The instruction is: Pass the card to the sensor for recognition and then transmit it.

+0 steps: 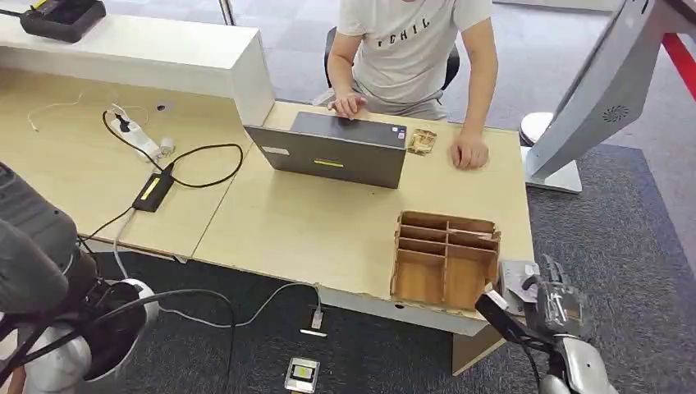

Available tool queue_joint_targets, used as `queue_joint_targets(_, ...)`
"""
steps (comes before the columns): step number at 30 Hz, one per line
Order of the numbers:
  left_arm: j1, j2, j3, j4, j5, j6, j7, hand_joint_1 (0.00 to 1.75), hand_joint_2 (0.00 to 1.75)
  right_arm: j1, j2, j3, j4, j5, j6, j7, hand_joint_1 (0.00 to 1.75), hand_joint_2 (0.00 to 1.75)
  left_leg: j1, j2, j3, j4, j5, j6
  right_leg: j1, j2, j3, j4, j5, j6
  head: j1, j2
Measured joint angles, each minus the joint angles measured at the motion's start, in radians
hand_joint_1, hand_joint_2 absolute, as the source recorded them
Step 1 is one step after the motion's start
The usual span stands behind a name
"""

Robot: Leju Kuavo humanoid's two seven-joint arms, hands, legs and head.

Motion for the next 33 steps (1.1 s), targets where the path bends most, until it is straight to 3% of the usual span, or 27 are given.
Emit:
queue_joint_targets(18, -0.001, 0.0, -0.015, 0.0, 0.0, 0.013, 0.0, 0.0, 1.75, -0.009, 0.006, 0.014, 0.002, 0.003, 0.024, -0.004, 1.75, 1.75, 0.0, 0.0, 0.003, 0.0, 0.0, 0.0, 0.0, 0.0, 0.003, 0.0, 0.0, 0.0, 0.0, 0.0)
queue_joint_targets(24, 0.0, 0.0, -0.018, 0.0, 0.005, 0.022, -0.005, 0.0, 1.75, -0.017, -0.011, 0.015, -0.027, 0.027, 0.014, 0.045, 1.75, 1.75, 0.0, 0.0, 0.002, 0.0, 0.0, 0.0, 0.0, 0.0, 0.003, 0.0, 0.0, 0.0, 0.0, 0.0)
queue_joint_targets(33, 0.0, -0.001, -0.019, 0.0, 0.002, 0.016, -0.009, 0.0, 1.75, -0.096, -0.086, -0.011, -0.143, 0.1, 0.041, 0.123, 1.75, 1.75, -0.001, 0.001, 0.001, 0.0, 0.0, 0.0, -0.001, 0.0, 0.002, 0.0, 0.001, 0.0, 0.0, 0.0)
